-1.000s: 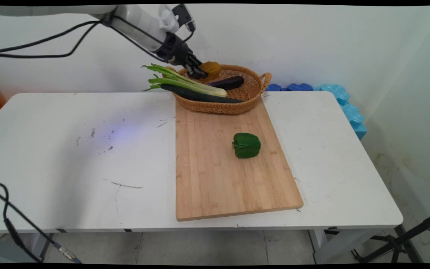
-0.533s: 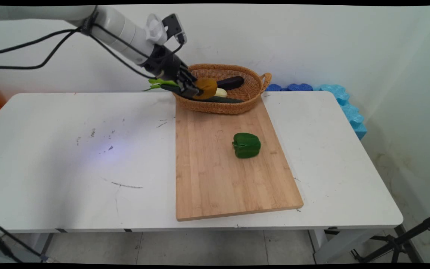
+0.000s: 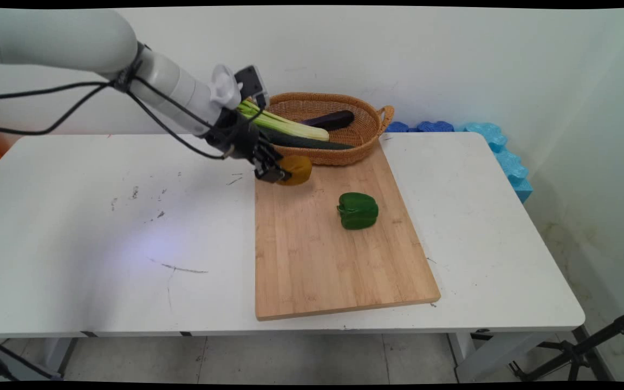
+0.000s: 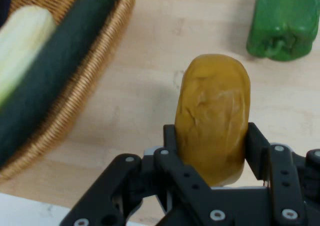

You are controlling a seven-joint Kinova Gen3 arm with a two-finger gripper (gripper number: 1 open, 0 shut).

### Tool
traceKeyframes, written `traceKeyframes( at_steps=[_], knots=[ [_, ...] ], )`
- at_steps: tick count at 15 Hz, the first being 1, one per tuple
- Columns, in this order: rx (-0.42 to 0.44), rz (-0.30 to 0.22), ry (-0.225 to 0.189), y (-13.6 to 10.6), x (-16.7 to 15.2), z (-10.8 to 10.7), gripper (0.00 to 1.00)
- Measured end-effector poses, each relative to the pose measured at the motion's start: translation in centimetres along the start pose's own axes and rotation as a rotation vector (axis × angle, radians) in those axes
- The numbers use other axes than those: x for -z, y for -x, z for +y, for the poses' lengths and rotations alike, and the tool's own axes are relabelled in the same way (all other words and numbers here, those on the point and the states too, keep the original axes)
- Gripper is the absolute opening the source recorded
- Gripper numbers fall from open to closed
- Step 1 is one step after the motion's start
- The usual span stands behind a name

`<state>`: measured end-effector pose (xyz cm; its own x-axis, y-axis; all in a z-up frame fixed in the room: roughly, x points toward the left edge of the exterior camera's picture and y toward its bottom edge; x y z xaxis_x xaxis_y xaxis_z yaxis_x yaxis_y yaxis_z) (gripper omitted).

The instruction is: Place the picked object on the cutting board

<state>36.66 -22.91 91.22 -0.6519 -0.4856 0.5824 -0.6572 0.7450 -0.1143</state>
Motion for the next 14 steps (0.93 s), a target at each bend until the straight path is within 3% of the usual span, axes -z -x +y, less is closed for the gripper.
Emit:
traceKeyframes(
  at_steps=[13, 14],
  knots=[
    [0.021, -0.047, 0.034, 3.2, -7.2, 0.5, 0.00],
    [0.022, -0.047, 0.035, 3.3, -7.4, 0.5, 1.00]
  ],
)
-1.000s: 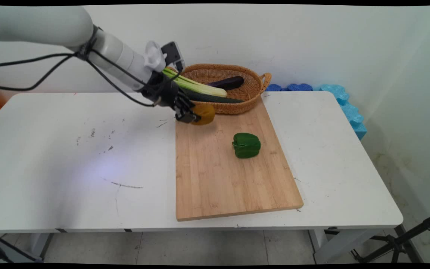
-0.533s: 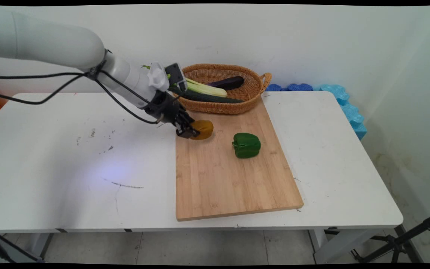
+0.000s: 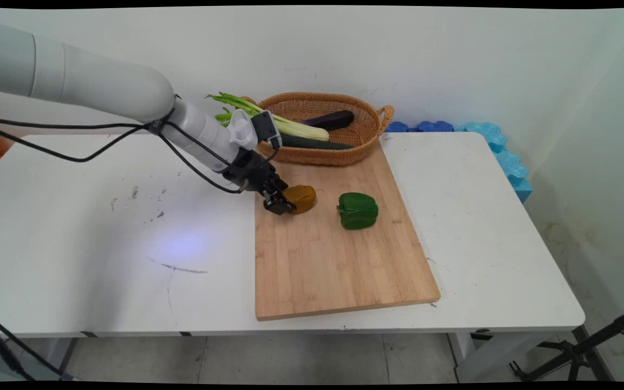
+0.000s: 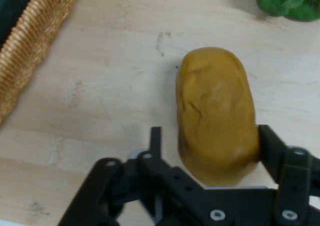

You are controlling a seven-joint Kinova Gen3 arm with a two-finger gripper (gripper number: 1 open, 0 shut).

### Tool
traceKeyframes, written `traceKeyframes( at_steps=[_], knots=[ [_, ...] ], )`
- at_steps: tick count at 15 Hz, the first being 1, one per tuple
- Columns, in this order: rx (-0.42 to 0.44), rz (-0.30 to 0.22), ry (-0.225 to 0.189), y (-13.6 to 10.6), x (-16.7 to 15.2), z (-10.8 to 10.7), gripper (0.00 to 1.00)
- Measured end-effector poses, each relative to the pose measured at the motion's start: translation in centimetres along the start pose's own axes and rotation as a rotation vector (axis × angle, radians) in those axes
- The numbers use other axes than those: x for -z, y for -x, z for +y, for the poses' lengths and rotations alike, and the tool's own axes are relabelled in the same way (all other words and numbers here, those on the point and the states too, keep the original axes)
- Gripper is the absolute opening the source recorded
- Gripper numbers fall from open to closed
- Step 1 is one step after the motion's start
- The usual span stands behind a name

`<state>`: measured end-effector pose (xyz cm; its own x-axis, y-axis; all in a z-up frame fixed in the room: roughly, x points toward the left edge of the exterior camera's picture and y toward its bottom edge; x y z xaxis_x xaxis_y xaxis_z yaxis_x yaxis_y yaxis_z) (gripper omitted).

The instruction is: Place the picked object on the cutting board

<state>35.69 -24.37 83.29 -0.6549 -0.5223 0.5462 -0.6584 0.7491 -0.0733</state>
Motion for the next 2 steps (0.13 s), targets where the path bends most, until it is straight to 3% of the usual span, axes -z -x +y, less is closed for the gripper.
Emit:
traceKeyframes(
  at_steps=[2],
  knots=[
    [-0.002, 0.000, 0.007, 0.20, -0.52, 0.06, 1.00]
  ],
)
